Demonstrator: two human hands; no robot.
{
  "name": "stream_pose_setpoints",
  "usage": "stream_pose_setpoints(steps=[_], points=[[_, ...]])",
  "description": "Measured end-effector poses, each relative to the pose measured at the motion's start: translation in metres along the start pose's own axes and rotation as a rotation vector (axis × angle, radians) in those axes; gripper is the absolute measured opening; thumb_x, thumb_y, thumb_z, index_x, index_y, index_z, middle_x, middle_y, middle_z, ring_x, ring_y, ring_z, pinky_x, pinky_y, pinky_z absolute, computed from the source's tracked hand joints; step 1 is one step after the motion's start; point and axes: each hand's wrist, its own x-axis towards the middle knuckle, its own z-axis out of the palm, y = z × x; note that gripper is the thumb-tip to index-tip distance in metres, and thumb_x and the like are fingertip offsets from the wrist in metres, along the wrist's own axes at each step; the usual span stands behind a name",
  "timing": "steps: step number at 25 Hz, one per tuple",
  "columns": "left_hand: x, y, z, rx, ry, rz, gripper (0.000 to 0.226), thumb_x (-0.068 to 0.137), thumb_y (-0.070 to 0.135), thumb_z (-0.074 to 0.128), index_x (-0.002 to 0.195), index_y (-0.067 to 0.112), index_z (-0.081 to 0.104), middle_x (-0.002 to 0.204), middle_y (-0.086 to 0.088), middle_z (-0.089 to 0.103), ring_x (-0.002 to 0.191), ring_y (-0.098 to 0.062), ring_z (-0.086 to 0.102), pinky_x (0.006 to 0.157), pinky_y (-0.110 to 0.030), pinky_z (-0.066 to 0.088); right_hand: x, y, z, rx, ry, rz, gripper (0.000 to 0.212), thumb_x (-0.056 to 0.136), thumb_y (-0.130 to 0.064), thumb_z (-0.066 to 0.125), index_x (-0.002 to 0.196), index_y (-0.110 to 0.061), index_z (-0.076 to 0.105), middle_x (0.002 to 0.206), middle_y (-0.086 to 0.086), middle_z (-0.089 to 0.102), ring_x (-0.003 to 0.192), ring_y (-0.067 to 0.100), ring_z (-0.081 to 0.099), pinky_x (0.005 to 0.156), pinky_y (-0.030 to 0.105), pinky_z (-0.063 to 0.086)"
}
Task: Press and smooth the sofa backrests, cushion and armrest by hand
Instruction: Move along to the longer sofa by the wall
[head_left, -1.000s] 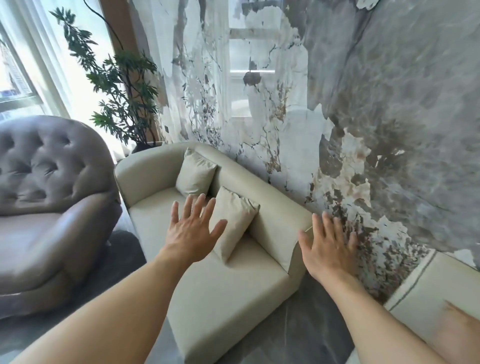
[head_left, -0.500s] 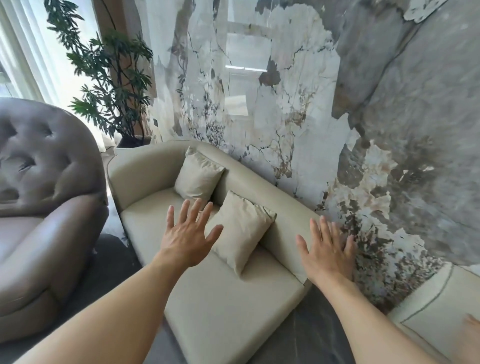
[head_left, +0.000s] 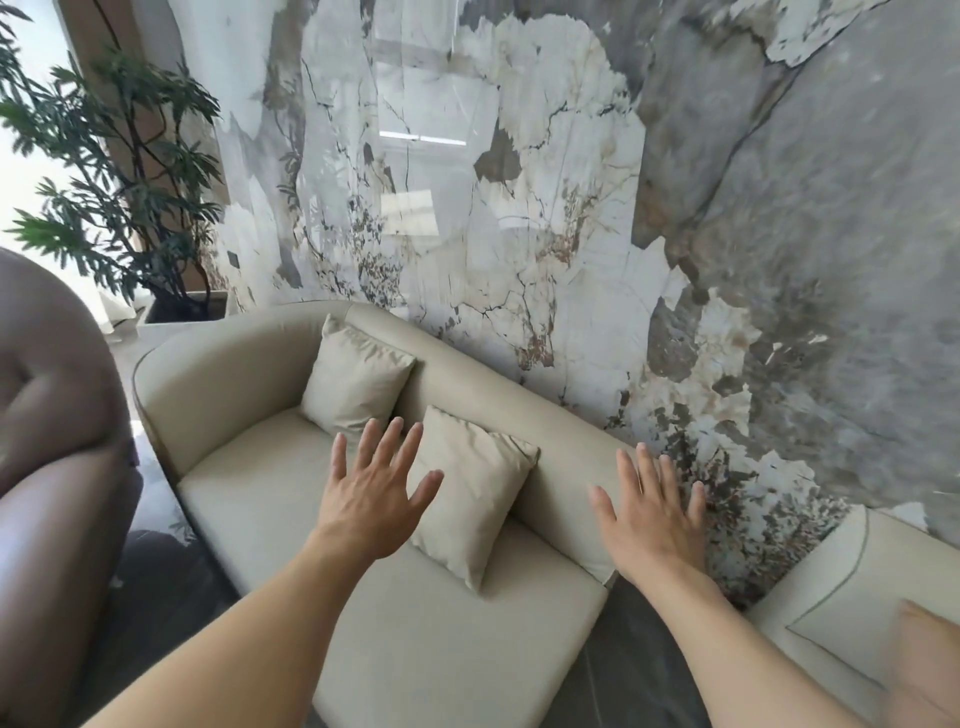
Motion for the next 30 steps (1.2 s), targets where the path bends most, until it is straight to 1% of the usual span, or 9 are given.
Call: stream_pose_setpoints(steps=[4,8,11,14,18,21,26,28,30], points=[[0.046,0.000,-0.003,0.048,-0.013,0.032,0.073,0.086,0.068,0.002,0.151,0.035,-0.007,0.162,0.008,-0.006,0.147,-0.016,-0.017,0.117,-0.048,-0.015,0.041,-0.010,0.020,0.090,-0.002,0.036,0.068,0.094,-0.060,0.006,0.153,-0.028,-0.001,0.163,-0.005,-0.009,0.149,0.019,-0.010,0.116,0.051,-0.008],[0.094,0.010,0.005,0.093,-0.037,0.056,0.076,0.083,0.069,-0.003,0.150,0.035,-0.010,0.162,0.008,-0.010,0.146,-0.016,-0.019,0.116,-0.048,-0.018,0.081,-0.005,0.039,0.140,-0.025,0.071,0.068,0.093,-0.060,0.005,0.153,-0.028,-0.002,0.163,-0.004,-0.010,0.149,0.018,-0.011,0.116,0.050,-0.011],[0.126,0.019,0.016,0.130,-0.053,0.113,0.077,0.082,0.070,-0.005,0.150,0.035,-0.011,0.162,0.008,-0.010,0.146,-0.017,-0.020,0.116,-0.048,-0.016,0.102,0.001,0.049,0.155,-0.051,0.120,0.068,0.094,-0.060,0.006,0.153,-0.027,-0.001,0.163,-0.003,-0.009,0.149,0.019,-0.010,0.116,0.051,-0.008],[0.157,0.026,0.030,0.123,-0.061,0.155,0.076,0.083,0.070,-0.002,0.150,0.035,-0.010,0.162,0.008,-0.008,0.146,-0.017,-0.018,0.117,-0.048,-0.015,0.116,0.004,0.058,0.164,-0.037,0.170,0.068,0.094,-0.059,0.008,0.153,-0.026,0.000,0.163,-0.002,-0.007,0.149,0.020,-0.007,0.117,0.051,-0.005],[0.204,0.032,0.051,0.090,-0.070,0.252,0.074,0.084,0.070,-0.002,0.149,0.037,-0.013,0.161,0.010,-0.010,0.145,-0.014,-0.020,0.115,-0.045,-0.019,0.129,0.007,0.073,0.150,-0.048,0.268,0.068,0.095,-0.059,0.009,0.153,-0.026,0.000,0.164,-0.002,-0.006,0.149,0.021,-0.007,0.117,0.051,-0.006],[0.242,0.030,0.074,0.094,-0.089,0.360,0.076,0.082,0.070,-0.006,0.149,0.036,-0.013,0.161,0.009,-0.011,0.146,-0.016,-0.018,0.116,-0.046,-0.017,0.142,0.002,0.082,0.121,-0.048,0.376,0.068,0.095,-0.059,0.012,0.153,-0.026,0.002,0.164,-0.002,-0.003,0.149,0.021,-0.005,0.118,0.052,-0.003],[0.319,0.019,0.120,0.015,-0.139,0.545,0.074,0.084,0.068,-0.003,0.150,0.035,-0.012,0.162,0.007,-0.012,0.147,-0.019,-0.018,0.117,-0.047,-0.014,0.174,-0.042,0.091,0.068,-0.053,0.555,0.066,0.096,-0.057,0.014,0.153,-0.026,0.001,0.164,-0.003,-0.006,0.149,0.019,-0.007,0.118,0.051,-0.004],[0.343,0.011,0.144,0.015,-0.167,0.618,0.078,0.080,0.069,-0.012,0.150,0.033,-0.013,0.162,0.005,-0.013,0.147,-0.020,-0.017,0.117,-0.047,-0.015,0.189,-0.057,0.098,0.031,-0.067,0.575,0.066,0.096,-0.057,0.014,0.153,-0.027,0.000,0.163,-0.004,-0.007,0.149,0.018,-0.008,0.118,0.051,-0.004],[0.361,0.002,0.168,0.005,-0.167,0.663,0.090,0.072,0.070,-0.026,0.151,0.031,-0.009,0.162,0.002,-0.010,0.148,-0.022,-0.012,0.117,-0.047,-0.014,0.200,-0.065,0.110,-0.011,-0.093,0.581,0.066,0.096,-0.058,0.014,0.153,-0.028,-0.001,0.163,-0.005,-0.009,0.149,0.017,-0.009,0.117,0.049,-0.006]])
